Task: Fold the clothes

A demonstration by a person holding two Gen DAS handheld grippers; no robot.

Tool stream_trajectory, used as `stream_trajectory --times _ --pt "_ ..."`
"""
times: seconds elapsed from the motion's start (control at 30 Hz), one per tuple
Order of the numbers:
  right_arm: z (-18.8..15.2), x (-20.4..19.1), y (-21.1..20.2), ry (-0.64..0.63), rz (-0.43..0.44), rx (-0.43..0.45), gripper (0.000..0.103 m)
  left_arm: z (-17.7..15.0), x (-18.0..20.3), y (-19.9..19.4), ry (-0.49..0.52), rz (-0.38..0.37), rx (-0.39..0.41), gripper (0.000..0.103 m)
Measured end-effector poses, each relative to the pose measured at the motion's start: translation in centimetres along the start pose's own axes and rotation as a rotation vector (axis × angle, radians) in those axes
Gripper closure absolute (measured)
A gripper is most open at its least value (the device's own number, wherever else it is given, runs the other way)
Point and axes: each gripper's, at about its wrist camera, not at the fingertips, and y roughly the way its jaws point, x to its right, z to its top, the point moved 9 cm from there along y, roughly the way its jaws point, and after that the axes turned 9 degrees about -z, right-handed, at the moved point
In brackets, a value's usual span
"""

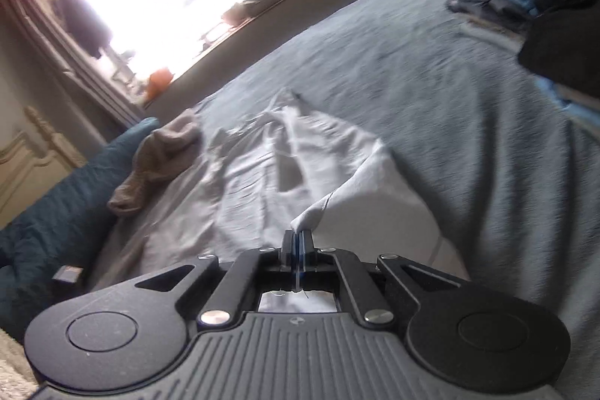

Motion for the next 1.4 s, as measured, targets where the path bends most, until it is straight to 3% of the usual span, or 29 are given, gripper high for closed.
stream_trajectory --times 0.23,0.4,0.5,0.77,0.97,1.17,1.4 --pt "-5.9 -8.0 3.8 -0.102 0.244 -0.195 0.102 0.5 -0.1 -1.1 -0.103 -0.101 0.051 0.059" --pt "-10.0 -11.4 5.1 -0.17 0.33 -0.315 0.102 0.9 -0.6 -2.0 -0.213 -0.199 0.097 0.059" --pt "-10.4 -12.4 5.1 -0.199 0.363 -0.32 0.102 1.0 -1.1 -2.4 -0.276 -0.227 0.113 0.059" --pt "-9.5 -11.8 5.3 -0.138 0.401 -0.305 0.102 0.8 -2.2 -2.5 -0.352 -0.239 0.118 0.059" --pt "-13.8 -13.4 7.5 -0.383 0.367 -0.43 0.102 0.5 -2.3 -2.7 -0.352 -0.23 0.11 0.059" --pt "-18.4 -13.0 9.4 -0.598 0.239 -0.515 0.102 0.1 -2.2 -2.2 -0.337 -0.223 0.079 0.059" --pt "-19.6 -13.1 9.6 -0.616 0.243 -0.548 0.1 -0.4 -2.2 -1.6 -0.33 -0.208 0.044 0.059"
